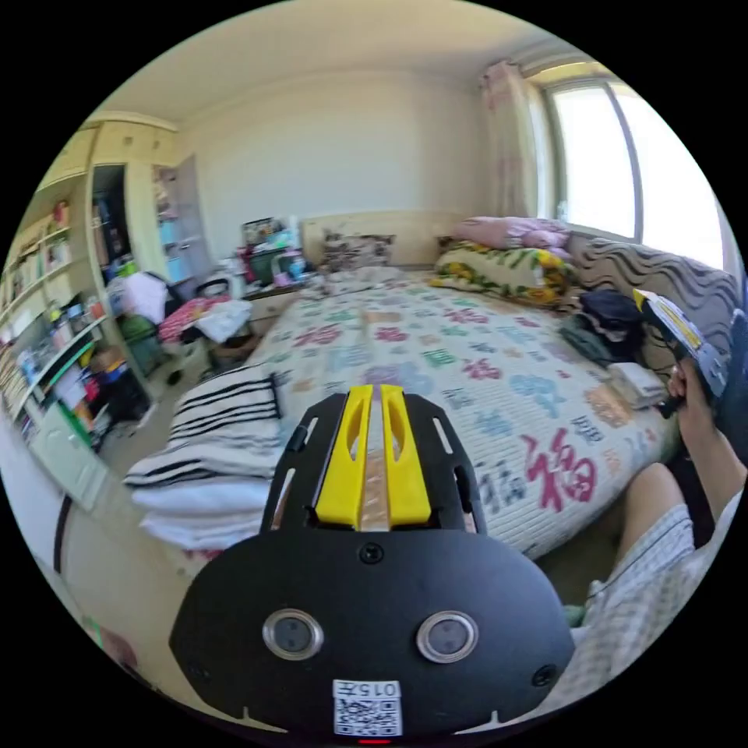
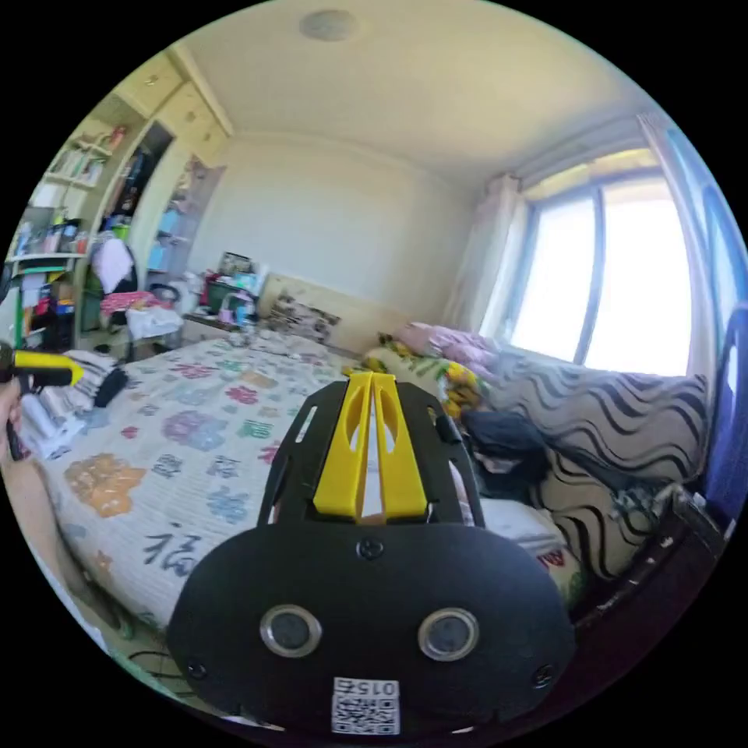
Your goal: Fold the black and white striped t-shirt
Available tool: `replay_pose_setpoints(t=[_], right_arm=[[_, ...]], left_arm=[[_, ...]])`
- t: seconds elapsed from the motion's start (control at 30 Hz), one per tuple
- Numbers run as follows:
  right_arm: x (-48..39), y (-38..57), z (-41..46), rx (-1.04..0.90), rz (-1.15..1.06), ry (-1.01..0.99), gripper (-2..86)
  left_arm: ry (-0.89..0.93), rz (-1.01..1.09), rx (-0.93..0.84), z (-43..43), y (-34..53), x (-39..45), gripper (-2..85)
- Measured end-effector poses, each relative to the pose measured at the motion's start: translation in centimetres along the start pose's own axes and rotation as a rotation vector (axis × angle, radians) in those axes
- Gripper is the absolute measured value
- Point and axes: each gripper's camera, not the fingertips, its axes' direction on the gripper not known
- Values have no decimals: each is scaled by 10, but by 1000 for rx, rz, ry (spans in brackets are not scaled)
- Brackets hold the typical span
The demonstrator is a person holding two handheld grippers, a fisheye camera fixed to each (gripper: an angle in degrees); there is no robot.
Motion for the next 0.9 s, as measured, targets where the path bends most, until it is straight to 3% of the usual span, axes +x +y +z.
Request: replay_pose_setpoints(t=[0.13,0.33,0.5,0.73,0.9], right_arm=[[-69,-34,-15,-83,29,-469,-8],[-159,-67,-12,-232,-144,-810,29],[-249,-90,11,-420,-378,-962,62],[-363,-123,26,-512,-609,-1086,76],[-397,-121,47,-725,-730,-1190,15]], left_arm=[[-249,-179,-62,-44,47,-146,57],[-300,-337,-219,-23,58,-298,137],[-216,-466,-225,-18,67,-377,118],[-65,-540,-219,-14,86,-431,81],[-12,-526,-221,-27,100,-446,82]])
